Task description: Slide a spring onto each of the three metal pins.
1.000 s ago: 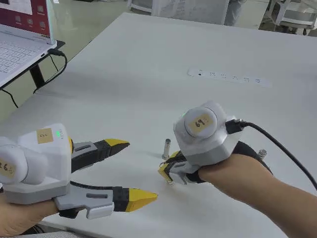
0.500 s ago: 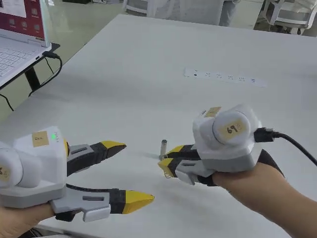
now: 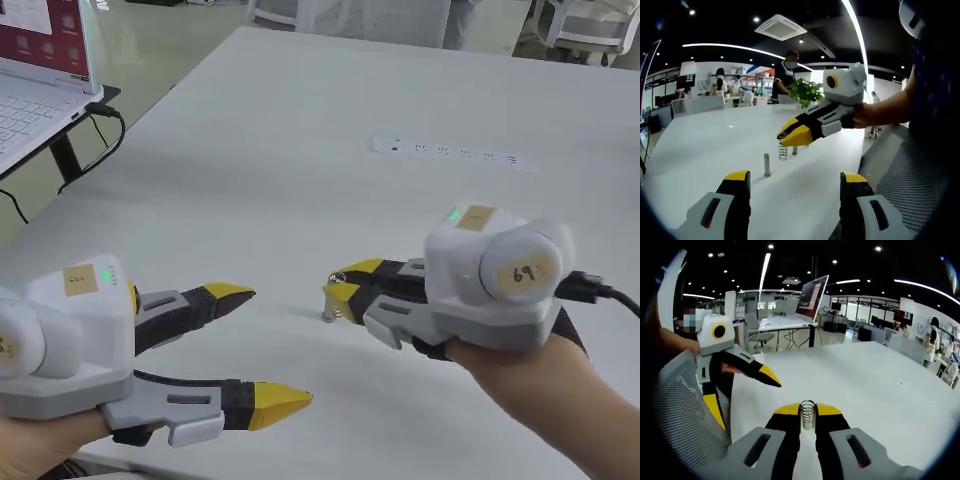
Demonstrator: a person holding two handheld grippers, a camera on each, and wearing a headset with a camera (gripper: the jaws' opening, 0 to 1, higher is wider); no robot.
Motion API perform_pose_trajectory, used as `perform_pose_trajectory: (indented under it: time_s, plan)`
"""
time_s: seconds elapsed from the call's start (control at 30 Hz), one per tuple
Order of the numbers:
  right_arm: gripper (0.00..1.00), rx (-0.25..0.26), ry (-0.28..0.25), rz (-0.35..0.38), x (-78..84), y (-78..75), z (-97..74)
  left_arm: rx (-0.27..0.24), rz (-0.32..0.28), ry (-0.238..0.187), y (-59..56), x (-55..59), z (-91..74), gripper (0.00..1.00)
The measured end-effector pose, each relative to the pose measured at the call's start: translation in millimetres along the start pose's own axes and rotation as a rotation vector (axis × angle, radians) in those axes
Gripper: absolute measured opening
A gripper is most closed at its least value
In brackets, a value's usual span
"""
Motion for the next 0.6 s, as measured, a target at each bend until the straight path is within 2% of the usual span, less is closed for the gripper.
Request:
perform_pose_trajectory:
  time_s: [0.13, 0.3, 0.4, 0.43, 0.6]
  plan:
    - [0.07, 0.010, -0.053, -0.068, -4.9, -3.0, 3.5, 0.001, -0.001, 0.004, -0.1, 0.7, 0.1, 0.69]
    - [0.07, 0.023, -0.079, -0.063, -1.4, -8.5, 9.8, -0.002, -0.001, 0.005, 0.2, 0.9, -0.3, 0.69]
    - [0.07, 0.034, -0.100, -0.026, -2.3, -13.4, 11.8, -0.004, -0.002, 0.008, 0.2, 1.2, -0.3, 0.69]
    - [0.07, 0.037, -0.111, 0.025, -2.9, -15.7, 12.2, -0.005, -0.003, 0.009, 0.3, 1.3, -0.2, 0.69]
    - [0.07, 0.055, -0.127, 0.136, -1.4, -28.2, 13.5, -0.008, -0.006, 0.008, 0.9, 1.3, -0.3, 0.69]
Point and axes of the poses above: the centre of the closed fingertips' face, and the gripper's own axes: z roughly forward along the fingers, y roughly to its left, x roughly out of its underside, the point moved 8 cm from there along -z, roughly backward along the fingers, and after that the axes turned 3 degrees about x, right-handed, at the moved point
